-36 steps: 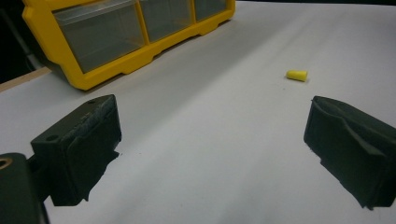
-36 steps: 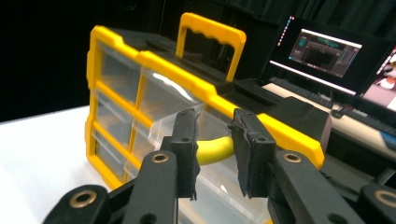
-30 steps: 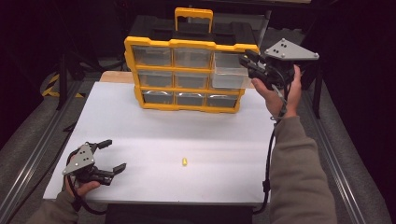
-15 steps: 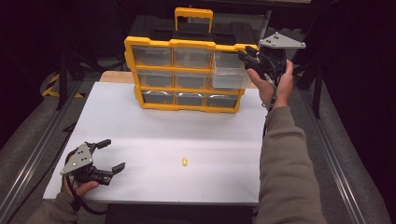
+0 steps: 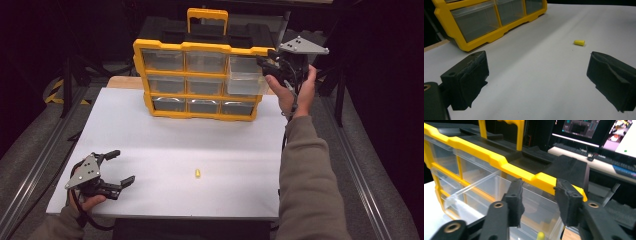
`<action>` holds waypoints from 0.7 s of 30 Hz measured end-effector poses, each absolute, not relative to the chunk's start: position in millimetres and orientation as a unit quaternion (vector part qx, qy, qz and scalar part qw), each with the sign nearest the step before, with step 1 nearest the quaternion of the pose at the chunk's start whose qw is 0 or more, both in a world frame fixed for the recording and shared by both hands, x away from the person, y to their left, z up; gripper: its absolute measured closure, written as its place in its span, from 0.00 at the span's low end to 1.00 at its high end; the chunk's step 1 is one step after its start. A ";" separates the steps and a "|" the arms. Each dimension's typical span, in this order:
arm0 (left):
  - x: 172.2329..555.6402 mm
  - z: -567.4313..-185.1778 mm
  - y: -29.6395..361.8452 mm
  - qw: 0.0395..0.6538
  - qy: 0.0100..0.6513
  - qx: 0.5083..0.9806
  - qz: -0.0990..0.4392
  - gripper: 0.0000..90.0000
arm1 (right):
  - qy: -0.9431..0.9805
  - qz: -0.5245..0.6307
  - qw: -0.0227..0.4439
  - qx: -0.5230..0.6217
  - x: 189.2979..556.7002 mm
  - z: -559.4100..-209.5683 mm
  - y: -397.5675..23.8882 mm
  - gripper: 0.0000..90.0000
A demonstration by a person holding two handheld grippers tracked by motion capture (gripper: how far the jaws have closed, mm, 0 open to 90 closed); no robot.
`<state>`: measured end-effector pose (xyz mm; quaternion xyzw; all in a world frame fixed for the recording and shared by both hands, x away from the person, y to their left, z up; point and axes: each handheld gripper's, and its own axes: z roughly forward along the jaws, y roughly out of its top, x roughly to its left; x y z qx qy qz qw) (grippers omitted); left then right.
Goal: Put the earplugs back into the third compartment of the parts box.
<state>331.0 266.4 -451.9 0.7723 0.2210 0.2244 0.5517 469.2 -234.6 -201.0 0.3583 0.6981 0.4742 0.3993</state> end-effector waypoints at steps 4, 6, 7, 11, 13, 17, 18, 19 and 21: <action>330.8 -451.7 265.8 0.550 0.220 0.774 0.226 0.06 | 0.696 0.481 0.407 0.344 454.9 -200.4 -232.8 0.59; 330.6 -451.6 265.2 0.547 0.220 0.775 0.225 0.06 | 0.699 0.482 0.410 0.332 447.0 -202.1 -231.9 0.58; 331.0 -451.8 265.1 0.546 0.220 0.776 0.226 0.06 | 0.701 0.484 0.412 0.325 443.0 -203.3 -231.6 0.57; 330.2 -451.9 264.2 0.545 0.218 0.776 0.229 0.05 | 0.700 0.494 0.415 0.306 427.5 -206.8 -231.5 0.48; 330.1 -452.1 263.7 0.545 0.217 0.777 0.229 0.06 | 0.699 0.501 0.415 0.298 419.0 -208.9 -230.5 0.44; 330.5 -452.2 263.5 0.545 0.217 0.777 0.229 0.05 | 0.702 0.507 0.421 0.270 402.6 -215.5 -224.9 0.39; 330.5 -452.5 263.3 0.544 0.216 0.778 0.227 0.05 | 0.702 0.506 0.426 0.264 398.3 -217.8 -223.0 0.37; 330.5 -452.5 263.2 0.543 0.216 0.779 0.228 0.05 | 0.703 0.506 0.428 0.258 393.3 -221.0 -220.8 0.36; 330.4 -452.4 263.2 0.543 0.216 0.779 0.228 0.05 | 0.705 0.509 0.427 0.248 386.9 -225.6 -218.5 0.33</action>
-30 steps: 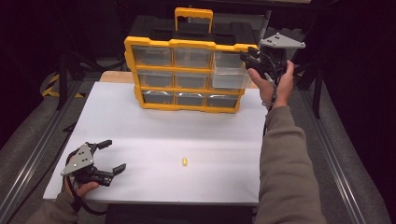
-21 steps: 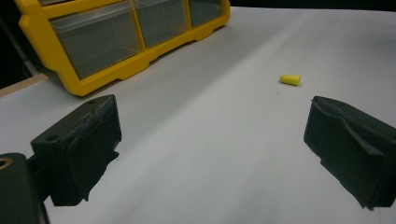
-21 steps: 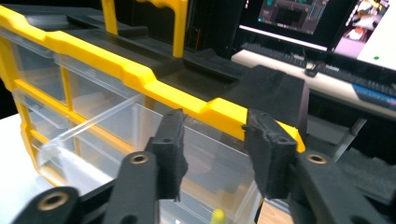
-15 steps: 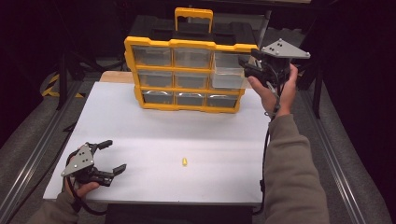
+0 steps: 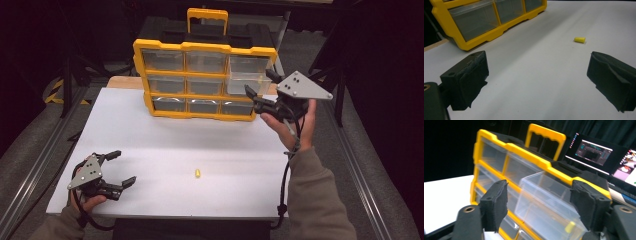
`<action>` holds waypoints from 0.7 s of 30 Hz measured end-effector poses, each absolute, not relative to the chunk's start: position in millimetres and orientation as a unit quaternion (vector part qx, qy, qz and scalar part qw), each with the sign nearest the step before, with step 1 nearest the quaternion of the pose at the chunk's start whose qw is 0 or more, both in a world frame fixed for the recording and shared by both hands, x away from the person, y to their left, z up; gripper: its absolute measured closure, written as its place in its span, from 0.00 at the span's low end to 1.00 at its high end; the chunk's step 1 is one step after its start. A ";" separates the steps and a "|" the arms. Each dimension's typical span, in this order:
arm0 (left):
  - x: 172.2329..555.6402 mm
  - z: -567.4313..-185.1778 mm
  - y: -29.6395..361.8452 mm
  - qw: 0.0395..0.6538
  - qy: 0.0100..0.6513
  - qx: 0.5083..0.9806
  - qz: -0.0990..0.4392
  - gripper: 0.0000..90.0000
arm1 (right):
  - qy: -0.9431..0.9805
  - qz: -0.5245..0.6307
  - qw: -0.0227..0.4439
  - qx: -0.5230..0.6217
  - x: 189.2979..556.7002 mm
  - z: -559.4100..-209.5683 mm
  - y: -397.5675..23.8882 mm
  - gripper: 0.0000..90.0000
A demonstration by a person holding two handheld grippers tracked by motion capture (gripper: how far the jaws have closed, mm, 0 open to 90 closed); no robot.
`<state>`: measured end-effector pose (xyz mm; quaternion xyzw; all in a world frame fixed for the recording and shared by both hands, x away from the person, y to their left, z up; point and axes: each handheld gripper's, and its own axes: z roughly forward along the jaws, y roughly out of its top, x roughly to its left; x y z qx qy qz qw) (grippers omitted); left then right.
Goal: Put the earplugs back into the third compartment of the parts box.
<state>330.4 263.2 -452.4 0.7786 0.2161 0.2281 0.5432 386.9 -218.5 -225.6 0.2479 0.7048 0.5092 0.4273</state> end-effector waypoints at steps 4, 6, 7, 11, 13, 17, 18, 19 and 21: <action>330.3 -452.5 263.2 0.543 0.217 0.778 0.228 0.05 | 0.707 0.517 0.422 0.235 373.8 -238.9 -214.8 0.27; 330.0 -452.3 262.8 0.542 0.216 0.780 0.228 0.05 | 0.711 0.518 0.416 0.229 368.5 -247.2 -213.9 0.24; 330.0 -452.3 262.8 0.542 0.216 0.780 0.228 0.05 | 0.711 0.518 0.416 0.229 368.5 -247.2 -213.9 0.24; 330.7 -453.0 261.9 0.541 0.216 0.781 0.226 0.05 | 0.718 0.520 0.406 0.223 359.6 -267.2 -211.8 0.17; 330.8 -453.2 261.8 0.541 0.216 0.781 0.225 0.05 | 0.726 0.521 0.388 0.225 358.3 -278.0 -211.8 0.17; 331.0 -453.4 261.1 0.538 0.214 0.784 0.224 0.05 | 0.745 0.523 0.351 0.220 358.5 -298.9 -210.9 0.16; 331.0 -453.5 260.9 0.537 0.214 0.784 0.224 0.05 | 0.750 0.524 0.339 0.219 358.9 -304.8 -210.3 0.15; 331.1 -453.7 260.8 0.538 0.214 0.784 0.224 0.05 | 0.753 0.523 0.332 0.221 359.7 -310.7 -209.5 0.14; 331.1 -453.9 260.6 0.538 0.214 0.784 0.224 0.05 | 0.762 0.519 0.316 0.222 361.4 -322.3 -207.3 0.11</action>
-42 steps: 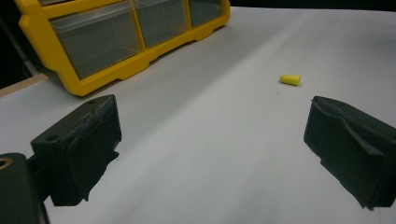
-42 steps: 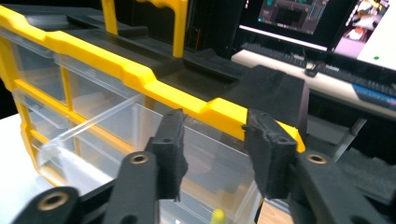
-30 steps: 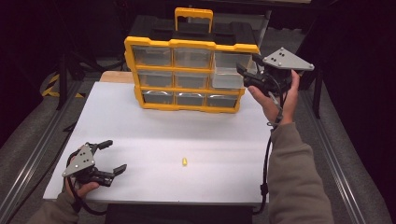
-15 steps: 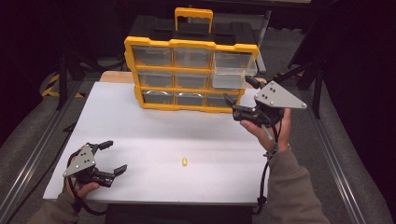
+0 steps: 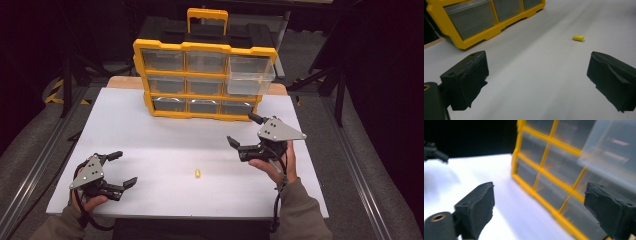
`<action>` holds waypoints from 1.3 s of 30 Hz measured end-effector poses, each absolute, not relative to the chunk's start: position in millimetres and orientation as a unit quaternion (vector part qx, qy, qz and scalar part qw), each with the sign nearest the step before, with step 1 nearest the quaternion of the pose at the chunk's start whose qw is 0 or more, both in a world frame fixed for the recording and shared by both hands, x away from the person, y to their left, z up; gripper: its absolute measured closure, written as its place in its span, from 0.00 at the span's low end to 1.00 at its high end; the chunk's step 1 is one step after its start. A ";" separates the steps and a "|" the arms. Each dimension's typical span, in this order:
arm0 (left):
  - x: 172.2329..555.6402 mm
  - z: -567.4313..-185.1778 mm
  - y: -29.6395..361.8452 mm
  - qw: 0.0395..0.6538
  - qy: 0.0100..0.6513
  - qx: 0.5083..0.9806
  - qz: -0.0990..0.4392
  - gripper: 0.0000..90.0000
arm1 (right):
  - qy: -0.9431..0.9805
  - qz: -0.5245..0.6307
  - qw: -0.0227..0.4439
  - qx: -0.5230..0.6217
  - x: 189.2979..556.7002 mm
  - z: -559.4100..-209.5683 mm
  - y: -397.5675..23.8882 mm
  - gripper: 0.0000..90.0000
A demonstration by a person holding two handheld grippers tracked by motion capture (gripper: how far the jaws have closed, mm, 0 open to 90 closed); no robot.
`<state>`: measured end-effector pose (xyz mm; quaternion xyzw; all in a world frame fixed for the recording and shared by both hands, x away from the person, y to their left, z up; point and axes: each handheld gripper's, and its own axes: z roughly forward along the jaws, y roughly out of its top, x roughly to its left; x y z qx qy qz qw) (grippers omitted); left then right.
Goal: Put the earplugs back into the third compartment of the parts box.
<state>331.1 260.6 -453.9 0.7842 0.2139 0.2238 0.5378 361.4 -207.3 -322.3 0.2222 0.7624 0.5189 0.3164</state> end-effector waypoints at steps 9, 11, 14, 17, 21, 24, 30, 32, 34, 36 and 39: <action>331.6 -454.3 260.6 0.538 0.214 0.785 0.222 0.05 | 0.786 0.511 0.271 0.217 365.2 -354.9 -198.3 0.10; 331.4 -454.0 261.0 0.538 0.213 0.784 0.224 0.05 | 0.791 0.509 0.263 0.214 365.2 -360.4 -195.5 0.10; 331.2 -454.0 261.0 0.539 0.213 0.784 0.222 0.05 | 0.803 0.496 0.252 0.212 366.6 -370.2 -190.2 0.10; 331.2 -453.8 260.9 0.538 0.212 0.785 0.224 0.05 | 0.815 0.485 0.241 0.207 367.9 -378.8 -183.3 0.09; 331.1 -453.8 260.9 0.538 0.212 0.785 0.223 0.05 | 0.828 0.475 0.226 0.194 368.9 -388.4 -175.0 0.15; 330.7 -453.3 261.5 0.538 0.212 0.783 0.227 0.05 | 0.835 0.467 0.219 0.191 369.8 -393.0 -171.0 0.15; 330.9 -453.2 262.2 0.541 0.214 0.782 0.225 0.05 | 0.857 0.447 0.187 0.177 372.9 -408.9 -156.7 0.16; 330.7 -453.2 262.0 0.542 0.214 0.781 0.225 0.05 | 0.861 0.441 0.182 0.175 373.6 -412.1 -154.0 0.16; 330.9 -453.3 262.0 0.541 0.214 0.781 0.225 0.05 | 0.876 0.425 0.156 0.166 377.1 -423.3 -146.0 0.19; 331.5 -453.6 261.8 0.539 0.214 0.783 0.224 0.05 | 0.880 0.420 0.152 0.165 378.0 -425.9 -144.2 0.21; 331.6 -453.6 261.6 0.539 0.214 0.783 0.224 0.04 | 0.898 0.394 0.123 0.151 382.1 -439.1 -135.0 0.25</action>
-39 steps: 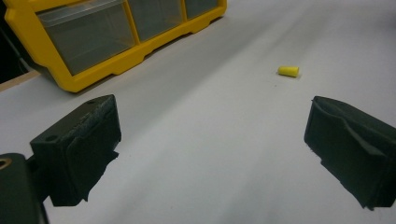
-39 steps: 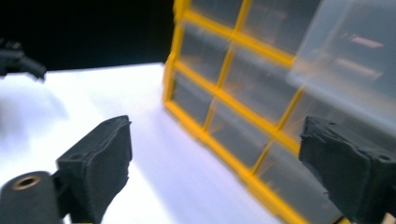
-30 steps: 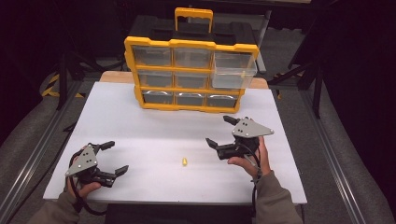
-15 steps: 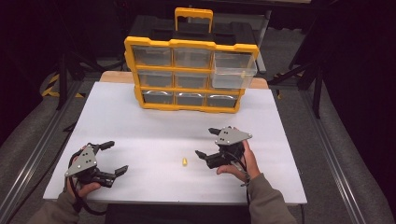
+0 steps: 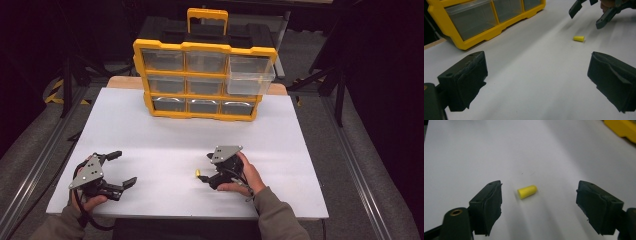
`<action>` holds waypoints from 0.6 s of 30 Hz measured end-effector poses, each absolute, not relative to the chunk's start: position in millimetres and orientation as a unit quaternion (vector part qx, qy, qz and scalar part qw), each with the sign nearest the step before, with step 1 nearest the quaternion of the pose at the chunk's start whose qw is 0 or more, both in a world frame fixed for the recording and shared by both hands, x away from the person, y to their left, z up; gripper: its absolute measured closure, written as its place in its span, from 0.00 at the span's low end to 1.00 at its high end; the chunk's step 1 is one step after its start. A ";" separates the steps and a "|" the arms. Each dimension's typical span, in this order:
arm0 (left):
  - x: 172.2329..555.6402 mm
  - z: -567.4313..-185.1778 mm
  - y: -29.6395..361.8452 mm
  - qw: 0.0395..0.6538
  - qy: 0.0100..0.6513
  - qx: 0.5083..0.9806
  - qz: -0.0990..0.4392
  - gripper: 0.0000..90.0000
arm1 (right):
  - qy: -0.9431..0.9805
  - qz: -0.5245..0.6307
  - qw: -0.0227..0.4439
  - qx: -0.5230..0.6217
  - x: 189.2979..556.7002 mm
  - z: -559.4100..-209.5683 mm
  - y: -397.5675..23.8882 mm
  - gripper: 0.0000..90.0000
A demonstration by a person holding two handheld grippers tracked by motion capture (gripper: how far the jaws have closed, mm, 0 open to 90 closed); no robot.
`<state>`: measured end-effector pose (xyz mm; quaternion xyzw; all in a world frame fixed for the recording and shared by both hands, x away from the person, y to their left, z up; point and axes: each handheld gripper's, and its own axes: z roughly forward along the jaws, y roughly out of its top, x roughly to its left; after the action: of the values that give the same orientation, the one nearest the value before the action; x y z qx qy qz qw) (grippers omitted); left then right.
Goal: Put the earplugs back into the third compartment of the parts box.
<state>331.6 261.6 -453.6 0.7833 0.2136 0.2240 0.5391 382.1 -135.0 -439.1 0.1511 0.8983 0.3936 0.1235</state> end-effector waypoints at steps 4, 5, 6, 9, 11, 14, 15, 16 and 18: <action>332.0 -454.0 261.1 0.538 0.214 0.785 0.223 0.04 | 0.907 0.380 0.107 0.148 387.3 -449.4 -128.8 0.28; 331.9 -454.1 260.8 0.538 0.213 0.784 0.224 0.04 | 0.909 0.377 0.104 0.145 388.5 -451.6 -127.3 0.30; 331.8 -454.2 260.6 0.538 0.213 0.784 0.223 0.04 | 0.912 0.371 0.102 0.143 389.9 -453.8 -125.9 0.33; 332.1 -454.6 260.6 0.539 0.215 0.784 0.222 0.04 | 0.914 0.367 0.093 0.144 394.5 -458.9 -123.6 0.36; 332.2 -454.7 260.7 0.539 0.214 0.784 0.222 0.04 | 0.913 0.372 0.087 0.145 395.9 -459.2 -123.7 0.40; 332.7 -455.0 260.5 0.538 0.214 0.785 0.221 0.04 | 0.912 0.378 0.077 0.142 399.0 -460.1 -123.4 0.46; 333.0 -455.1 260.3 0.538 0.213 0.785 0.220 0.04 | 0.911 0.380 0.073 0.141 400.0 -460.5 -123.1 0.48; 333.0 -455.2 260.0 0.537 0.214 0.786 0.219 0.04 | 0.911 0.382 0.072 0.139 400.7 -460.5 -122.8 0.52; 333.2 -455.2 259.5 0.537 0.213 0.786 0.219 0.04 | 0.911 0.384 0.071 0.135 401.5 -460.3 -121.1 0.58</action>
<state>333.2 259.5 -455.2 0.7865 0.2126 0.2186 0.5371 401.5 -121.1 -460.3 0.1349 0.9109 0.3836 0.0706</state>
